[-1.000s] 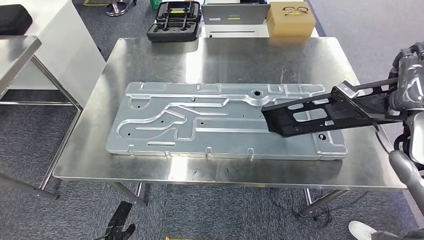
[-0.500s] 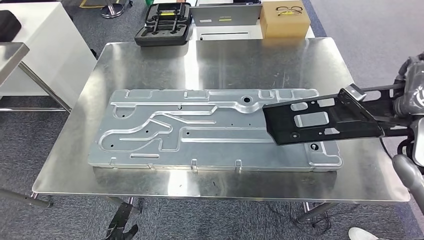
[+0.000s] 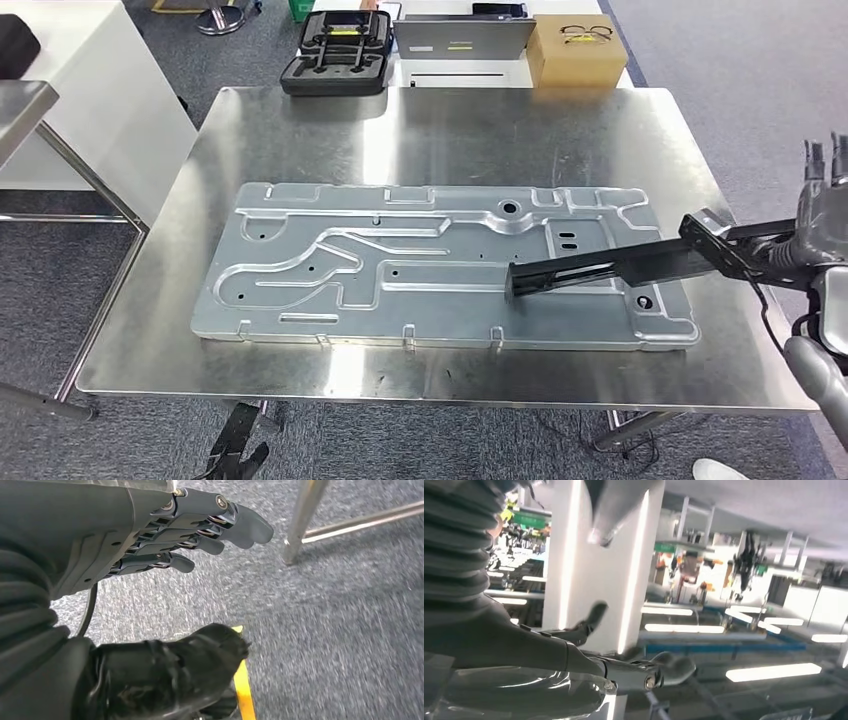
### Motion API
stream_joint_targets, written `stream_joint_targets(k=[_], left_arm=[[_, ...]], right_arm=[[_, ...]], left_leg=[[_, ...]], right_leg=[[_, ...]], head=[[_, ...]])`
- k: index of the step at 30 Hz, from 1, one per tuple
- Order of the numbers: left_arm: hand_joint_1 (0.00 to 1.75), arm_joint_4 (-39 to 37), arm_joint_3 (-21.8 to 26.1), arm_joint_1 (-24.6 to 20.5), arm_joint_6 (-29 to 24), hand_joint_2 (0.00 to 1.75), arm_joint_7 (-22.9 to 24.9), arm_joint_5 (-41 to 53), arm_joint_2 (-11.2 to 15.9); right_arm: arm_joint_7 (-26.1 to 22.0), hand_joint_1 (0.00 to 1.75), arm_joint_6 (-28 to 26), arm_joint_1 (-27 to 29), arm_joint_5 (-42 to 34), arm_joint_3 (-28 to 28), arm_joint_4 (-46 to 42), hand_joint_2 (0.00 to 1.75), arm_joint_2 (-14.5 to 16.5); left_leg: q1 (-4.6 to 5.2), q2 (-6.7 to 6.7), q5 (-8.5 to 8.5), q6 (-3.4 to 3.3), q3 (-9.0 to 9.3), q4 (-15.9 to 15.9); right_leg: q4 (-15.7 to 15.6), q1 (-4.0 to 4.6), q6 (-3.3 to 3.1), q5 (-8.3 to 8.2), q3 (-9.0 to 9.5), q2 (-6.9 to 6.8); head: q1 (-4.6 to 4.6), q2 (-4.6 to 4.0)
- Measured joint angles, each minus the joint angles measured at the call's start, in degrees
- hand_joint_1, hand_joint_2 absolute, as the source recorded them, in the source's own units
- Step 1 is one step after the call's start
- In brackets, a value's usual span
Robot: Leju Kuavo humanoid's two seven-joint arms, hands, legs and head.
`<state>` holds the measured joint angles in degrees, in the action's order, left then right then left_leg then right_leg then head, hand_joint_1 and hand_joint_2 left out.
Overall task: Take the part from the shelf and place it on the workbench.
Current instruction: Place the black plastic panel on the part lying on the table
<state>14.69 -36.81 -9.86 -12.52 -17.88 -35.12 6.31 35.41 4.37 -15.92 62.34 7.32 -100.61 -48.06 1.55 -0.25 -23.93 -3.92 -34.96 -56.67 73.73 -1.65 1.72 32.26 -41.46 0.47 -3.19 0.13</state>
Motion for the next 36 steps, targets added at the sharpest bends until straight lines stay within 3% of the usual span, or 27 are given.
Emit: stream_joint_targets(k=[3, 5, 9, 11, 13, 15, 17, 19, 22, 24, 26, 28, 30, 31, 34, 36], left_arm=[[0.00, 0.0, 0.1, 0.0, -1.6, 0.00, 0.4, -0.3, 0.0], [0.00, 0.0, 0.2, 0.0, -2.5, 0.00, 0.8, -0.4, 0.0], [0.00, 0.0, 0.4, 0.2, -3.2, 0.00, 1.3, -0.4, 0.0], [0.00, 0.0, 0.5, 0.1, -3.3, 0.00, 1.3, -0.5, -0.1], [0.00, 0.0, 0.6, 0.2, -3.3, 0.00, 1.4, -0.5, -0.1], [0.00, 0.0, 0.7, 0.5, -3.4, 0.00, 1.4, -0.6, -0.2], [0.00, 0.0, 0.8, 0.7, -3.5, 0.00, 1.4, -0.7, -0.3], [0.00, 0.0, 0.8, 0.6, -3.7, 0.00, 1.2, -0.6, -0.3], [0.00, 0.0, 0.8, 0.6, -4.1, 0.00, 1.1, -0.4, -0.2], [0.00, 0.0, 0.8, 0.7, -4.2, 0.00, 1.1, -0.4, -0.1], [0.00, 0.0, 0.8, 0.7, -4.3, 0.00, 1.0, -0.3, 0.0], [0.00, 0.0, 0.8, 0.8, -4.3, 0.00, 0.9, -0.3, -0.1], [0.00, 0.0, 0.8, 0.9, -4.2, 0.00, 0.8, -0.4, -0.1], [0.00, 0.0, 0.8, 0.9, -4.2, 0.00, 0.7, -0.5, -0.1], [0.00, 0.0, 0.8, 1.1, -4.1, 0.00, 0.3, -0.8, -0.2], [0.00, 0.0, 0.8, 1.3, -4.0, 0.00, 0.1, -1.0, -0.1]], right_arm=[[0.2, 0.00, 0.2, 0.1, -1.6, 0.0, 0.6, 0.00, 0.1], [0.6, 0.00, 0.2, 0.1, -2.5, 0.1, 0.8, 0.00, 0.1], [1.3, 0.00, 0.2, -0.2, -3.7, 0.3, 1.2, 0.00, 0.5], [1.6, 0.00, 0.2, -0.6, -4.0, 0.3, 1.2, 0.00, 0.6], [1.9, 0.00, 0.2, -0.6, -4.2, 0.3, 1.3, 0.00, 0.6], [2.1, 0.00, 0.0, -0.7, -4.5, 0.4, 1.5, 0.00, 0.8], [2.3, 0.00, -0.3, -0.7, -4.8, 0.6, 1.7, 0.00, 1.0], [2.5, 0.00, -0.6, -0.6, -5.0, 0.6, 1.8, 0.00, 1.0], [3.0, 0.00, -0.7, 0.1, -5.9, 0.6, 2.0, 0.00, 1.1], [3.6, 0.00, -0.5, 0.5, -7.5, 0.5, 2.2, 0.00, 1.1], [4.1, 0.00, 0.3, 0.6, -9.6, 0.3, 2.2, 0.00, 1.1], [4.3, 0.00, 1.5, 0.9, -11.3, 0.1, 2.4, 0.00, 1.1], [4.3, 0.00, 2.6, 1.3, -13.2, 0.0, 2.6, 0.00, 1.3], [4.3, 0.00, 2.9, 1.5, -14.3, -0.1, 2.8, 0.00, 1.5], [4.3, 0.00, 3.7, 1.6, -17.5, -0.4, 3.1, 0.00, 2.2], [4.3, 0.00, 4.8, 1.7, -19.5, -0.6, 3.5, 0.00, 2.7]], left_leg=[[-0.08, -0.21, -1.21, 0.64, -0.58, -2.1], [0.05, -0.39, -1.96, 1.20, -1.36, -3.7], [-0.02, -0.55, -2.71, 2.00, -2.33, -4.9], [-0.39, -0.42, -5.18, 2.79, -4.20, -9.0], [-0.85, -0.35, -7.83, 3.34, -7.22, -15.3], [-1.14, -0.34, -7.52, 3.39, -8.36, -17.4], [-1.10, -0.34, -4.02, 2.89, -5.81, -11.7], [-0.68, -0.38, -1.73, 2.26, -2.53, -5.1], [-0.01, -0.47, -1.36, 1.68, -1.28, -2.4], [-0.14, -0.35, -0.62, 1.24, -0.50, -0.8], [-0.34, -0.16, 0.08, 0.76, 0.44, 0.7], [-0.19, -0.09, 0.07, 0.40, 0.66, 0.9], [-0.16, -0.08, -0.13, 0.23, 0.61, 0.6], [-0.20, -0.10, -0.29, 0.28, 0.56, 0.3], [-0.30, -0.27, -1.36, 1.04, -0.05, -1.7], [-0.18, -0.38, -1.97, 1.61, -0.68, -2.9]], right_leg=[[-8.4, -0.52, 0.63, -4.35, 4.08, -0.16], [-11.3, -0.52, 0.22, -4.96, 5.41, -0.04], [-11.2, -0.41, -1.10, -5.16, 5.12, 0.09], [-11.6, -0.45, -1.47, -5.35, 5.24, 0.04], [-11.6, -0.35, -1.61, -5.35, 5.30, -0.05], [-11.6, -0.25, -1.70, -5.28, 5.40, -0.09], [-11.7, -0.22, -1.72, -5.24, 5.56, -0.08], [-12.1, -0.27, -1.49, -5.36, 5.72, -0.04], [-13.0, -0.60, -0.71, -5.81, 5.88, 0.01], [-13.1, -0.66, -0.22, -5.64, 5.92, -0.02], [-9.9, -0.35, -0.18, -3.50, 4.63, -0.10], [-3.3, -0.04, -0.30, -0.27, 1.60, -0.15], [0.3, -0.05, -0.08, 0.47, -0.18, -0.18], [-0.9, -0.17, 0.08, -0.68, 0.43, -0.21], [-10.2, -0.49, 0.34, -4.70, 5.30, -0.18], [-12.2, -0.32, -0.16, -4.80, 6.33, 0.00]], head=[[0.04, 0.00], [0.09, 0.00], [0.06, 0.00], [-0.10, 0.00], [-0.21, 0.00], [-0.21, 0.00], [-0.20, 0.00], [-0.17, 0.00], [-0.24, 0.00], [-0.21, 0.00], [-0.11, 0.00], [-0.05, 0.00], [-0.02, 0.00], [-0.02, 0.00], [-0.02, 0.00], [-0.08, 0.00]])
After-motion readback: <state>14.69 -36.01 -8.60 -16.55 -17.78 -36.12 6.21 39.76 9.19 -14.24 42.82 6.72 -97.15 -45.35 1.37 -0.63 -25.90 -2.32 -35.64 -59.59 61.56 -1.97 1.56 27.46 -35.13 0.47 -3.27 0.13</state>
